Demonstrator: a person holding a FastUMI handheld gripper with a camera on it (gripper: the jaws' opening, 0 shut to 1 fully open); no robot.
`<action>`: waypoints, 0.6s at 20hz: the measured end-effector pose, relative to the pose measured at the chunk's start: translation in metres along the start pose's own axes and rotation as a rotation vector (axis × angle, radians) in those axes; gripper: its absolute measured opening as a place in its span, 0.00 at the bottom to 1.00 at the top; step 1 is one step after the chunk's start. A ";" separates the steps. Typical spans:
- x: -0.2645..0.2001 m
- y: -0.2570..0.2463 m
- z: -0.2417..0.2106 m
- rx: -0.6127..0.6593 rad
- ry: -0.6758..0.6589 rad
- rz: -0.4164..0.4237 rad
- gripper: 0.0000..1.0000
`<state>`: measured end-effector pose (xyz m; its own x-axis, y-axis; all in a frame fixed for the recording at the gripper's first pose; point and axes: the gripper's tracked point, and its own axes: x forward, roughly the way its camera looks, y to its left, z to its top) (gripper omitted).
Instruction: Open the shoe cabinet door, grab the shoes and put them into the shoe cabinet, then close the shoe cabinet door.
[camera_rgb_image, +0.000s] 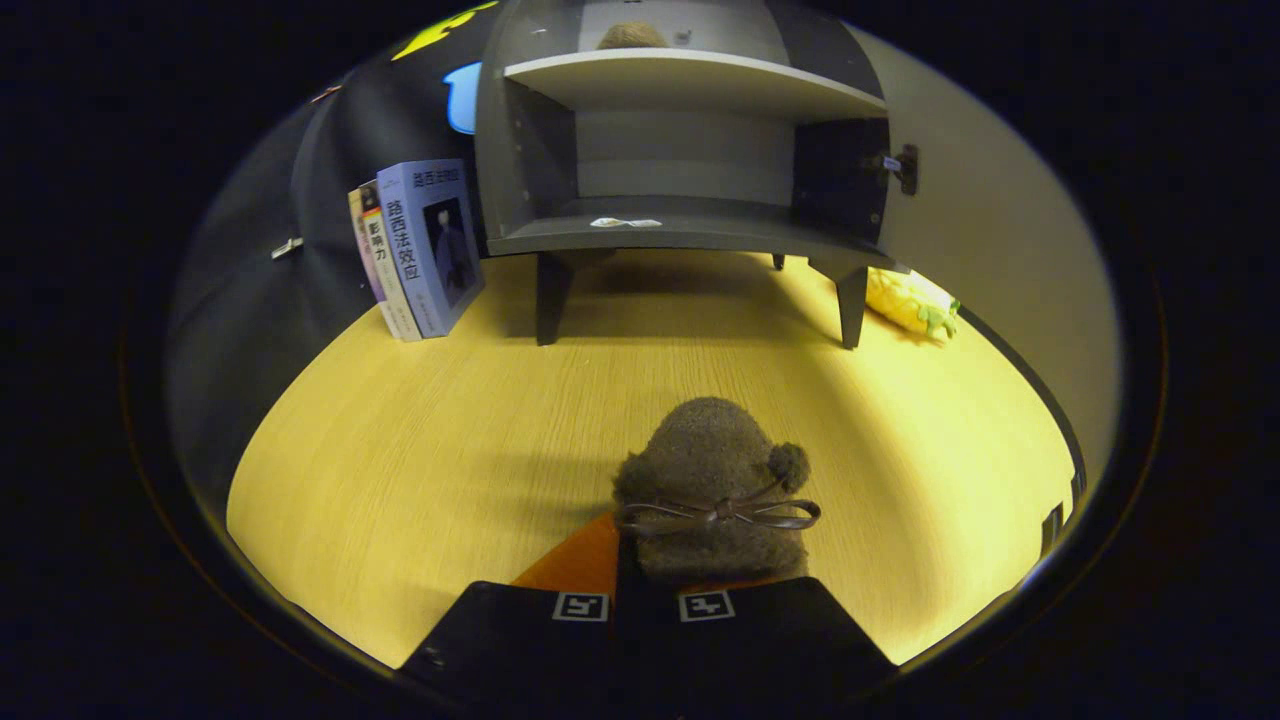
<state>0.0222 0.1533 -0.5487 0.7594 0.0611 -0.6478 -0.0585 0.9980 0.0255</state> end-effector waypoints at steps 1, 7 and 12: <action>-0.005 0.001 0.004 0.002 -0.005 0.014 0.11; -0.065 -0.019 0.087 -0.019 -0.095 0.055 0.11; -0.125 -0.039 0.182 -0.008 -0.160 0.084 0.11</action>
<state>0.0475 0.1103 -0.3307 0.8450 0.1471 -0.5141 -0.1310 0.9891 0.0677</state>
